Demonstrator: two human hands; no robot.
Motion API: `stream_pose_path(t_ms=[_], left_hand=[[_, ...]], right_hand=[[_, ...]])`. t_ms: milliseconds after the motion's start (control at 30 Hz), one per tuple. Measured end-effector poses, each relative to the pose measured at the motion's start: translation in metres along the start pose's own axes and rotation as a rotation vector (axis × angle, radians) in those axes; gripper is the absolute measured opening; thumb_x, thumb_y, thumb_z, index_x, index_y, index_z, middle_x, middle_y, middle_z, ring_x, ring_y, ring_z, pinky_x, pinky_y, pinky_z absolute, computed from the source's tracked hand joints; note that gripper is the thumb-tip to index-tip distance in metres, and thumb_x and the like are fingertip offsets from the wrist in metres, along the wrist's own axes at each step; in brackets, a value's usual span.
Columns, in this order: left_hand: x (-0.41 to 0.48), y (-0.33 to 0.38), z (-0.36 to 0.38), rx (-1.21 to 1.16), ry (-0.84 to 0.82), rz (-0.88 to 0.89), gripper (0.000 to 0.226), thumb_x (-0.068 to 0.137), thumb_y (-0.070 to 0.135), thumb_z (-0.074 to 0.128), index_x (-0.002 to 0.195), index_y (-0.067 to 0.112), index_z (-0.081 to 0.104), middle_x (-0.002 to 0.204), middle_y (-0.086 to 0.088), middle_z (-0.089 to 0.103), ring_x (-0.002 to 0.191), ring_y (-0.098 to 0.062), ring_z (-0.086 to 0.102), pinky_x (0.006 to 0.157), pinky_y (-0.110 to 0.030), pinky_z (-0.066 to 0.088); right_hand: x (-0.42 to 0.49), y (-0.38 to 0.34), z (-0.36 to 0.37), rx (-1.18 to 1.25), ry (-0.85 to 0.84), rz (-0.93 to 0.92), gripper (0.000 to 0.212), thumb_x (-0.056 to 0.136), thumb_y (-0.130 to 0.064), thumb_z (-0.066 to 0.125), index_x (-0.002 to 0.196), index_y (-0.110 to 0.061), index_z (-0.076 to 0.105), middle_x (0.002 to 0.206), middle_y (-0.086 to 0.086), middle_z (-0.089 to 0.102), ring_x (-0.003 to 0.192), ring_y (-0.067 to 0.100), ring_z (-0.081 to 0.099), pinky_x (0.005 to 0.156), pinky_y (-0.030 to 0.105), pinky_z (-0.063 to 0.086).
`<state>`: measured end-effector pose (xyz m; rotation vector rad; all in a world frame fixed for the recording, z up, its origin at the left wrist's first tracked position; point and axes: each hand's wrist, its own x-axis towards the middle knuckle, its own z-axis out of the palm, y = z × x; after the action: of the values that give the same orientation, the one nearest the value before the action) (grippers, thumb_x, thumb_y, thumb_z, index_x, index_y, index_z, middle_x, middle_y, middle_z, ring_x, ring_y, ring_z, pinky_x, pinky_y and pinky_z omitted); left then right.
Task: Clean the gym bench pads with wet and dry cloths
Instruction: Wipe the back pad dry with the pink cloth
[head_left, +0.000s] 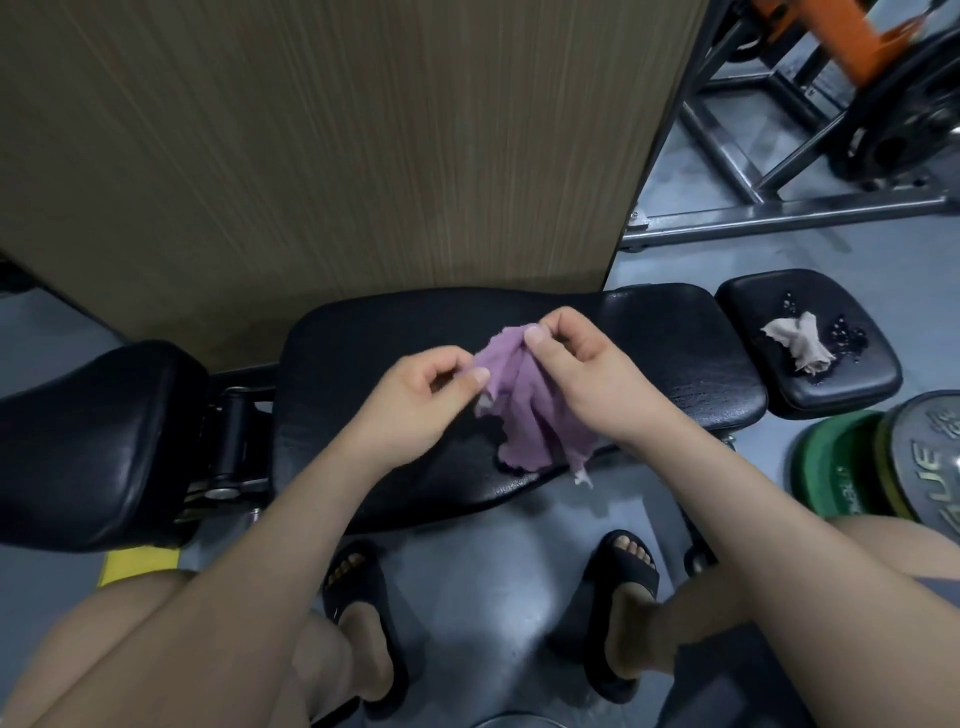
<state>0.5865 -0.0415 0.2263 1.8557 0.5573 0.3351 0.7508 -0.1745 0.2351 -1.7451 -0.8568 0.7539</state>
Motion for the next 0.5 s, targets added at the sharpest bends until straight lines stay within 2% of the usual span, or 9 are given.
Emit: stream_pose_path(t_ms=[67, 133, 167, 233, 267, 333, 400, 500], left_hand=[[0.001, 0.006, -0.002, -0.129, 0.087, -0.038, 0.028, 0.095, 0.035, 0.06, 0.084, 0.009, 0.063, 0.08, -0.007, 0.059, 0.081, -0.017, 0.053, 0.084, -0.046, 0.048], [0.001, 0.011, -0.004, -0.29, 0.14, -0.085, 0.031, 0.099, 0.03, 0.052, 0.088, 0.001, 0.055, 0.086, -0.012, 0.06, 0.089, -0.024, 0.059, 0.092, -0.052, 0.052], [0.001, 0.011, -0.004, -0.327, 0.163, -0.108, 0.029, 0.101, 0.029, 0.047, 0.089, 0.003, 0.053, 0.088, -0.014, 0.062, 0.092, -0.026, 0.063, 0.092, -0.051, 0.056], [0.0, 0.011, -0.003, -0.248, 0.218, -0.13, 0.027, 0.102, 0.035, 0.041, 0.092, 0.014, 0.055, 0.086, -0.008, 0.067, 0.09, -0.025, 0.066, 0.089, -0.051, 0.058], [-0.001, 0.01, -0.001, -0.181, 0.249, -0.13, 0.025, 0.103, 0.037, 0.04, 0.091, 0.021, 0.056, 0.081, -0.001, 0.065, 0.084, -0.019, 0.065, 0.086, -0.047, 0.059], [-0.002, 0.01, 0.005, -0.106, 0.337, -0.124, 0.024, 0.107, 0.035, 0.039, 0.093, 0.023, 0.054, 0.074, 0.007, 0.058, 0.072, -0.008, 0.056, 0.073, -0.032, 0.053], [-0.004, 0.013, 0.012, -0.051, 0.421, -0.108, 0.024, 0.109, 0.032, 0.037, 0.096, 0.02, 0.052, 0.075, 0.009, 0.056, 0.067, -0.001, 0.052, 0.065, -0.019, 0.046], [-0.005, 0.012, 0.02, -0.004, 0.501, -0.099, 0.025, 0.11, 0.035, 0.034, 0.098, 0.021, 0.051, 0.08, 0.008, 0.057, 0.067, 0.002, 0.051, 0.063, -0.014, 0.043]], right_hand=[[0.0, -0.002, -0.003, -0.082, 0.031, 0.032, 0.027, 0.104, -0.041, 0.053, 0.088, -0.019, 0.053, 0.075, -0.01, 0.052, 0.068, 0.001, 0.046, 0.069, 0.023, 0.039], [-0.001, -0.002, -0.004, -0.042, -0.009, 0.058, 0.03, 0.101, -0.046, 0.056, 0.092, -0.018, 0.058, 0.075, -0.007, 0.057, 0.07, 0.003, 0.049, 0.07, 0.025, 0.04], [-0.001, -0.002, -0.005, 0.001, -0.052, 0.085, 0.032, 0.098, -0.051, 0.059, 0.095, -0.019, 0.062, 0.076, -0.002, 0.062, 0.071, 0.007, 0.052, 0.07, 0.029, 0.042], [-0.003, -0.002, -0.004, 0.035, -0.163, 0.151, 0.033, 0.094, -0.053, 0.064, 0.097, -0.02, 0.069, 0.081, 0.013, 0.07, 0.068, 0.016, 0.058, 0.064, 0.034, 0.045], [-0.004, 0.0, -0.002, 0.02, -0.2, 0.155, 0.029, 0.096, -0.047, 0.065, 0.095, -0.018, 0.07, 0.079, 0.016, 0.069, 0.065, 0.02, 0.057, 0.061, 0.034, 0.043], [-0.004, 0.003, 0.003, -0.074, -0.183, 0.109, 0.029, 0.102, -0.036, 0.06, 0.084, -0.014, 0.066, 0.067, 0.004, 0.06, 0.062, 0.015, 0.048, 0.059, 0.031, 0.038], [-0.004, 0.004, 0.013, -0.165, -0.062, 0.075, 0.033, 0.105, -0.031, 0.053, 0.077, -0.016, 0.059, 0.063, -0.01, 0.053, 0.057, 0.007, 0.043, 0.057, 0.024, 0.037], [-0.003, 0.003, 0.029, -0.258, 0.075, 0.056, 0.036, 0.107, -0.033, 0.047, 0.079, -0.011, 0.054, 0.065, -0.007, 0.052, 0.058, 0.005, 0.043, 0.053, 0.017, 0.034]])
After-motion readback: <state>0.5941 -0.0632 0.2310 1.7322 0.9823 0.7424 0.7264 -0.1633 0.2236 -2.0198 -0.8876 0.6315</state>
